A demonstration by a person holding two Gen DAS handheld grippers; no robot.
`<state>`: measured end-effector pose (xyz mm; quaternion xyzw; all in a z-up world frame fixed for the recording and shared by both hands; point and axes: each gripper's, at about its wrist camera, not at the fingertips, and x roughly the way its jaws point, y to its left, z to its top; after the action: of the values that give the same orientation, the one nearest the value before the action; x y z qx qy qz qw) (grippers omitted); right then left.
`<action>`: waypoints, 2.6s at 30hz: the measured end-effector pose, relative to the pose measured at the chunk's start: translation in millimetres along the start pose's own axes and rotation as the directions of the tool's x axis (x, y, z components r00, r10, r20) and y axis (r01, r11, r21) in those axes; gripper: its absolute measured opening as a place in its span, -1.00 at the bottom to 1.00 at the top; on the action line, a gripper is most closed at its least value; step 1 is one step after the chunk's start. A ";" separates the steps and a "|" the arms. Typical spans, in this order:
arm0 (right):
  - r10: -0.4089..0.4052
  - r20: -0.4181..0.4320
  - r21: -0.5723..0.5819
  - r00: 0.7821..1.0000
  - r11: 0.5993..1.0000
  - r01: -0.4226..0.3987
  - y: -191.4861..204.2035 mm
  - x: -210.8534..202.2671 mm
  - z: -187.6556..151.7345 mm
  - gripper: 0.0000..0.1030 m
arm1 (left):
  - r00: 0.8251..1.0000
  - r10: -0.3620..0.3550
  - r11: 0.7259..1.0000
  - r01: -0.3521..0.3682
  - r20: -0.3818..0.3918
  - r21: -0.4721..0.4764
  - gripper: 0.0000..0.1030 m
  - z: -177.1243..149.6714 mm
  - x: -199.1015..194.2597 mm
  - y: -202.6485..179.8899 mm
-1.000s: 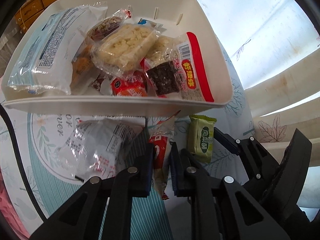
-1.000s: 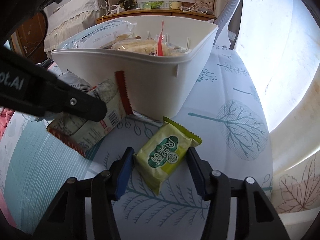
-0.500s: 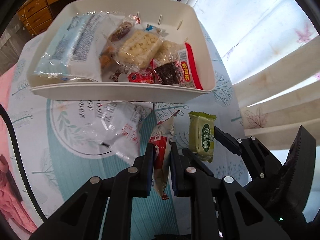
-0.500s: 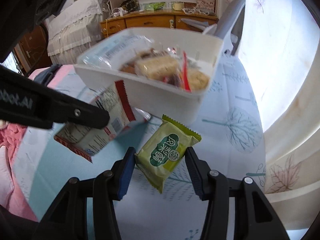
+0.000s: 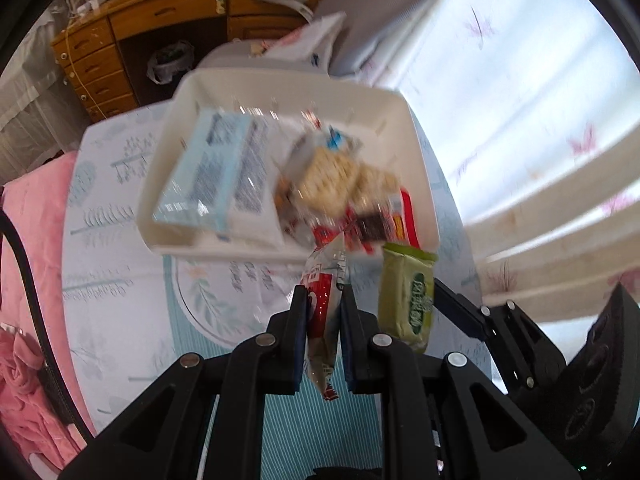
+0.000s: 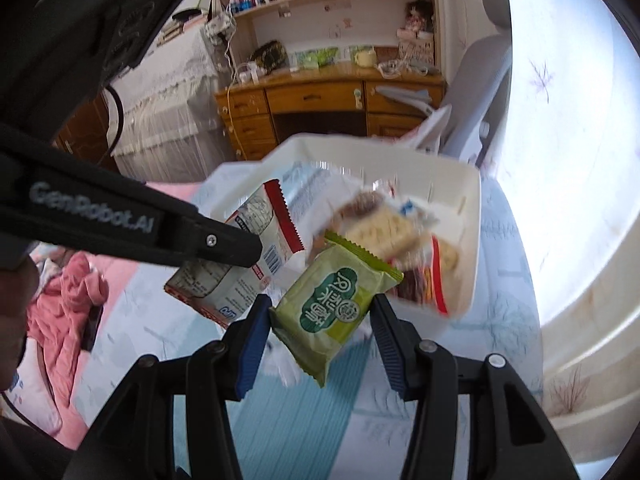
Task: Organize snacks
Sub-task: 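Lift the red-and-white packet with the left tool while the right tool carries the green packet over the basket, then open the right tool over the basket while the left tool releases the red-and-white packet into it, then grasp the white printed snack bag on the table with the right tool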
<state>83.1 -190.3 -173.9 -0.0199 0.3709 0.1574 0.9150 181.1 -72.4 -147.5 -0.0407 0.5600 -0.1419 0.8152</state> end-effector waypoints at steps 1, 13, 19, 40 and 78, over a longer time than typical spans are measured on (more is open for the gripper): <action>-0.002 0.012 0.004 1.000 1.000 0.002 -0.6 0.5 5.3 0.00 | 1.000 0.003 1.000 -0.003 0.013 -0.007 -0.76 6.2 -2.3 3.7; -0.105 0.101 0.061 0.989 0.993 0.099 -40.3 14.3 50.9 0.00 | 0.989 -0.044 0.998 0.051 0.139 -0.045 -0.76 75.2 1.1 12.7; -0.163 0.131 0.086 0.978 0.985 0.153 -68.5 20.6 66.8 0.00 | 0.981 -0.102 0.993 0.109 0.163 -0.034 -0.76 98.8 19.1 5.3; -0.011 -0.036 0.318 0.999 0.948 0.021 -76.3 29.4 52.3 0.27 | 0.994 -0.008 0.996 0.018 0.109 -0.093 0.55 68.5 16.1 39.7; 0.149 -0.418 0.681 0.896 0.704 0.201 -9.4 127.9 -45.6 0.42 | 0.989 0.100 0.983 -0.116 -0.113 -0.145 0.58 -67.6 10.0 150.1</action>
<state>141.7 -171.2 -295.3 0.2927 0.6003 -0.0194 0.7440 149.8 74.6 -215.4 -0.0643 0.6127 -0.0565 0.7856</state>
